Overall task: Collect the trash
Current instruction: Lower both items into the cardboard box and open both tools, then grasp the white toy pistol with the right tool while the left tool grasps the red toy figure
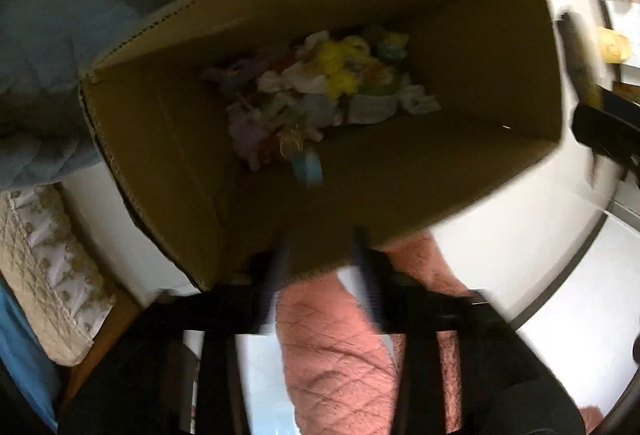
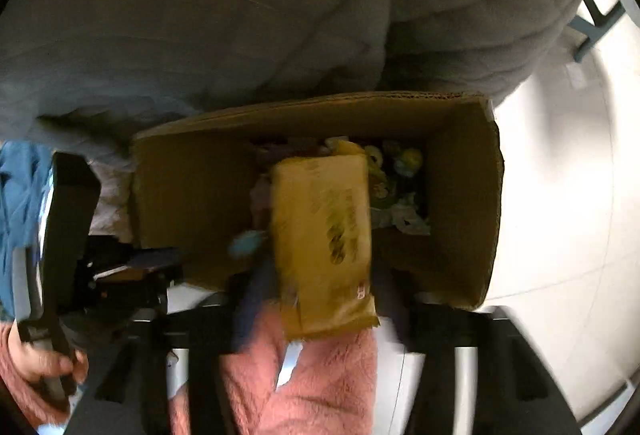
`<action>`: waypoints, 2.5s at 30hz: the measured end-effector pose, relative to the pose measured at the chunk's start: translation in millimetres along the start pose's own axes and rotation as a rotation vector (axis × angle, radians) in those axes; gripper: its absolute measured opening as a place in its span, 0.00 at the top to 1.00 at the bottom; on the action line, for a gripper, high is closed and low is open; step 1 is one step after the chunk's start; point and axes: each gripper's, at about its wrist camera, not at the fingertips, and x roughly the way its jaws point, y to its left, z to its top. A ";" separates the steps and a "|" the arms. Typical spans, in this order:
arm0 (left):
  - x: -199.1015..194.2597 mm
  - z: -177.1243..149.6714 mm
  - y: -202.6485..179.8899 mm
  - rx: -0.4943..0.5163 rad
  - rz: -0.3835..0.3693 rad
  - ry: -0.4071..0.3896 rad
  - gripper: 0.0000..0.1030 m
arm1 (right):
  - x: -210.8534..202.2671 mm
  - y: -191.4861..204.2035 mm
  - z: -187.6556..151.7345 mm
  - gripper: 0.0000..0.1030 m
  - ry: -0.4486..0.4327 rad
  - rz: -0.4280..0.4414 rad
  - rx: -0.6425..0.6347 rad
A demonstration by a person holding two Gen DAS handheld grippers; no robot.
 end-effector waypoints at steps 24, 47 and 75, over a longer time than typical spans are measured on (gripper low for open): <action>-159.4 -65.7 -18.9 0.136 -0.077 -0.081 0.19 | -178.7 35.9 -2.1 0.12 -0.136 0.157 -0.011; -312.3 -199.1 125.9 -0.380 -0.079 -0.600 0.13 | -291.7 215.8 279.6 0.10 -0.484 0.651 0.164; -478.9 62.5 227.6 -0.262 0.016 -0.870 0.13 | -333.1 75.0 120.9 0.77 -0.465 0.878 0.360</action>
